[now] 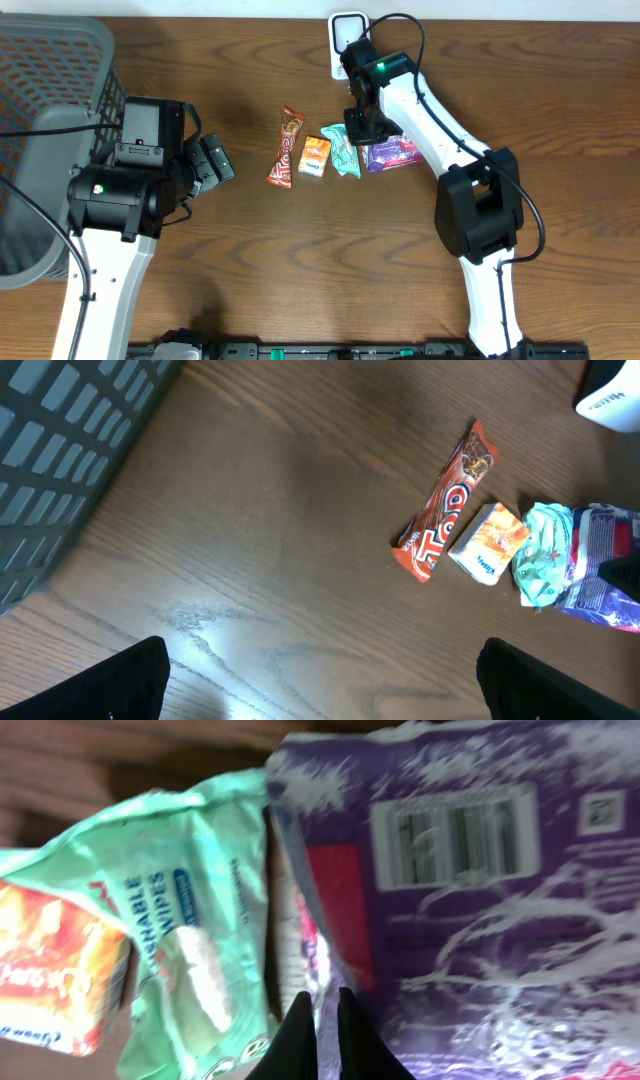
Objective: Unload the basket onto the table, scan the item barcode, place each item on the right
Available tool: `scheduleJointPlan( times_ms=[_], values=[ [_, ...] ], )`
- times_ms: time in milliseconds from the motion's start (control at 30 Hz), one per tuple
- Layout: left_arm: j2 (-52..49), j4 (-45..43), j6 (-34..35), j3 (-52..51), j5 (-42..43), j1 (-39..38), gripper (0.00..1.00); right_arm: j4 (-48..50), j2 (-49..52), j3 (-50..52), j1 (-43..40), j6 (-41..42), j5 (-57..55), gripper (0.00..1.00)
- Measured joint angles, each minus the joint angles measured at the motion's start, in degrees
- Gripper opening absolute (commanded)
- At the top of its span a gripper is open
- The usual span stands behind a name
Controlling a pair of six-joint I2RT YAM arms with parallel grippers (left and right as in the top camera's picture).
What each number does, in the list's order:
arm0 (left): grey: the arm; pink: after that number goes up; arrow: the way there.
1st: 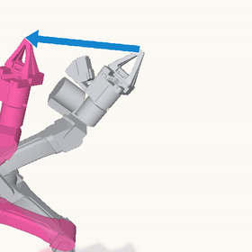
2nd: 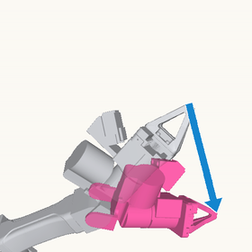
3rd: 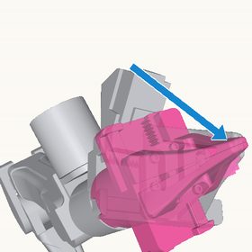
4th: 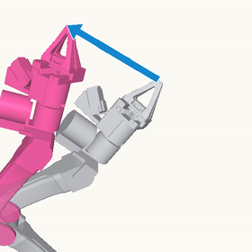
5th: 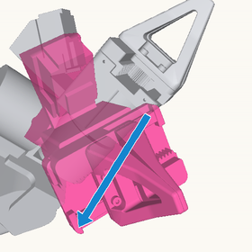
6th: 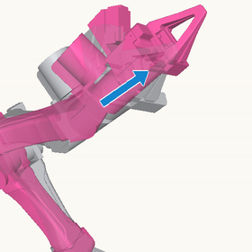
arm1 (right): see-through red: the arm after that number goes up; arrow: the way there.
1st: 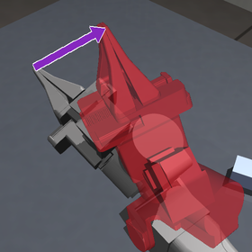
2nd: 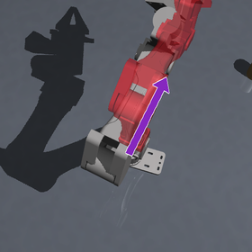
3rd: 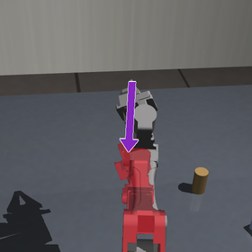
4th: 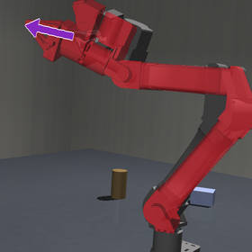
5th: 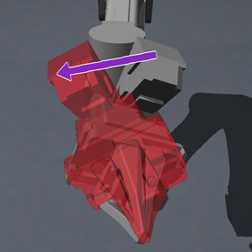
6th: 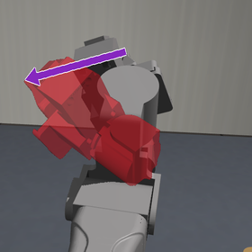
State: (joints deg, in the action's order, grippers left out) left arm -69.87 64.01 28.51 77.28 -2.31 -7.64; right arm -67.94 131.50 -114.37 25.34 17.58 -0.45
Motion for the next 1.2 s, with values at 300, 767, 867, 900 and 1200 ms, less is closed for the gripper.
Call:
scheduleJointPlan(
  times_ms=[300, 767, 867, 900, 1200],
  values=[
    [0.0, 0.0, 0.0, 0.0, 0.0, 0.0, 0.98, -1.0, -4.6, -3.3, -1.7, 0.0, 0.4, 0.23],
    [0.0, 0.0, 0.0, 0.0, 0.0, 0.0, 0.98, 3.7, -8.1, -2.7, -3.9, 0.0, -1.1, 0.27],
    [0.0, 0.0, 0.0, 0.0, 0.0, 0.0, 0.98, 4.8, -7.5, -1.0, -3.3, 0.0, -1.1, 0.23],
    [0.0, 0.0, 0.0, 0.0, 0.0, 0.0, 0.98, 4.8, -7.1, -0.4, -3.3, 0.0, -1.1, 0.23],
    [0.0, 0.0, 0.0, 0.0, 0.0, 0.0, 0.98, 6.9, -5.5, 9.3, -2.9, 0.0, -1.1, 0.2]
  ],
)
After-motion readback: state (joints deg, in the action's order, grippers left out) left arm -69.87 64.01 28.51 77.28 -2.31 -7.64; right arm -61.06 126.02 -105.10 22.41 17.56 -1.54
